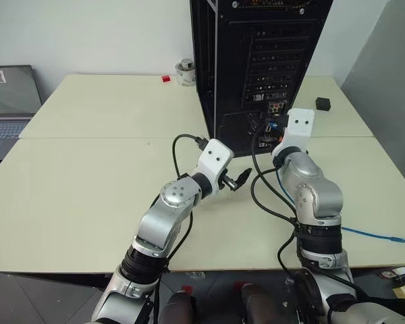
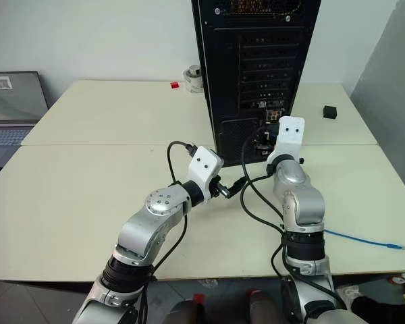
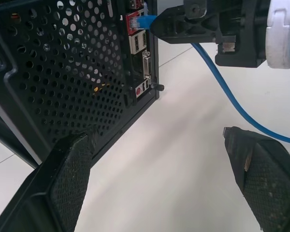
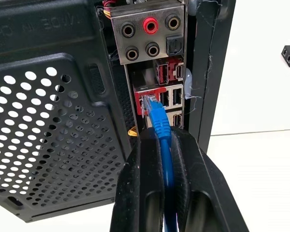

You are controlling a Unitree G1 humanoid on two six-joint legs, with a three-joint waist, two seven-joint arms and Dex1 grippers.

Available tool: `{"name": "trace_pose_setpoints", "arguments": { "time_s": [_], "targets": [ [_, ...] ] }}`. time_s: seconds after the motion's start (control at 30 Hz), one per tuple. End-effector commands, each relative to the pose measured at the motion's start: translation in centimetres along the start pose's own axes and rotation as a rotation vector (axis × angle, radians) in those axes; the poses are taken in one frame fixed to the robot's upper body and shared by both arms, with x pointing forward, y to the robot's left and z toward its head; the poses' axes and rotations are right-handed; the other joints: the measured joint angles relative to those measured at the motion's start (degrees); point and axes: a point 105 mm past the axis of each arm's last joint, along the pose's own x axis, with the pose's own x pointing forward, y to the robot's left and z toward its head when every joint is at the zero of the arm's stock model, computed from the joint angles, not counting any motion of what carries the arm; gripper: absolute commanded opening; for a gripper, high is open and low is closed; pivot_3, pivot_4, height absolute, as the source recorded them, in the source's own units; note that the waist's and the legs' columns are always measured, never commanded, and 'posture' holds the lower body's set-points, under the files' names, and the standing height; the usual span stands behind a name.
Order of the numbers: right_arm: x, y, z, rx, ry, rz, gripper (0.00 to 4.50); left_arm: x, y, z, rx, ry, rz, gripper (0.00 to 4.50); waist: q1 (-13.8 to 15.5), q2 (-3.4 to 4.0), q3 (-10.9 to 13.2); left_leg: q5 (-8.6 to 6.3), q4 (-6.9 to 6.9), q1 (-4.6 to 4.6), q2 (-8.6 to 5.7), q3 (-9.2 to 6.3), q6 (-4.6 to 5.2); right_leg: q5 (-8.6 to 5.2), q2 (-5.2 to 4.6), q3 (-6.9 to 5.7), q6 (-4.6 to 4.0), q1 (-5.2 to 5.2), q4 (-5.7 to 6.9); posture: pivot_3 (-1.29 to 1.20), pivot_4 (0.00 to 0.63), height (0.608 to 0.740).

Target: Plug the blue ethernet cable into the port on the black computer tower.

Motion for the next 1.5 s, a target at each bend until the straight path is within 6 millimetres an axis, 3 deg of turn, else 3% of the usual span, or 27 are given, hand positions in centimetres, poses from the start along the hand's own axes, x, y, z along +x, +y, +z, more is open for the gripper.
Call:
{"name": "trace_pose_setpoints", "arguments": {
  "time_s": [0.03,1.1,1.17,1.5],
  "targets": [
    [-0.2,1.5,3.6,-0.001,-0.135,0.033,0.0,-0.2,-0.3,1.4,0.037,-0.054,-0.009,4.4,-0.16,0.0,0.0,0.0,0.0,0.0,0.0,0.0,0.0,0.0,0.0,0.0,0.0,0.0,0.0,0.0,0.15,0.74],
    [1.2,2.5,3.6,-0.049,-0.135,0.123,0.0,-0.2,0.1,1.2,0.042,-0.053,0.011,4.4,-1.81,0.02,0.01,0.0,0.0,0.06,0.03,0.07,0.0,0.01,0.08,0.1,0.02,-0.03,0.03,0.0,0.15,0.74],
    [1.2,2.0,3.1,-0.077,-0.128,0.142,0.69,-0.2,0.4,1.2,0.045,-0.051,0.019,4.5,-1.94,0.02,0.01,0.0,0.0,0.06,0.04,0.07,0.0,0.01,0.09,0.11,0.02,-0.03,0.04,0.0,0.15,0.74],
    [0.2,0.0,2.2,-0.173,-0.093,0.218,2.79,-0.3,2.0,1.3,0.072,-0.049,0.049,4.5,-0.85,0.02,0.01,0.0,-0.03,-0.1,-0.04,-0.02,0.0,0.01,-0.02,0.05,0.02,-0.02,-0.07,0.0,0.15,0.74]
  ]
}}
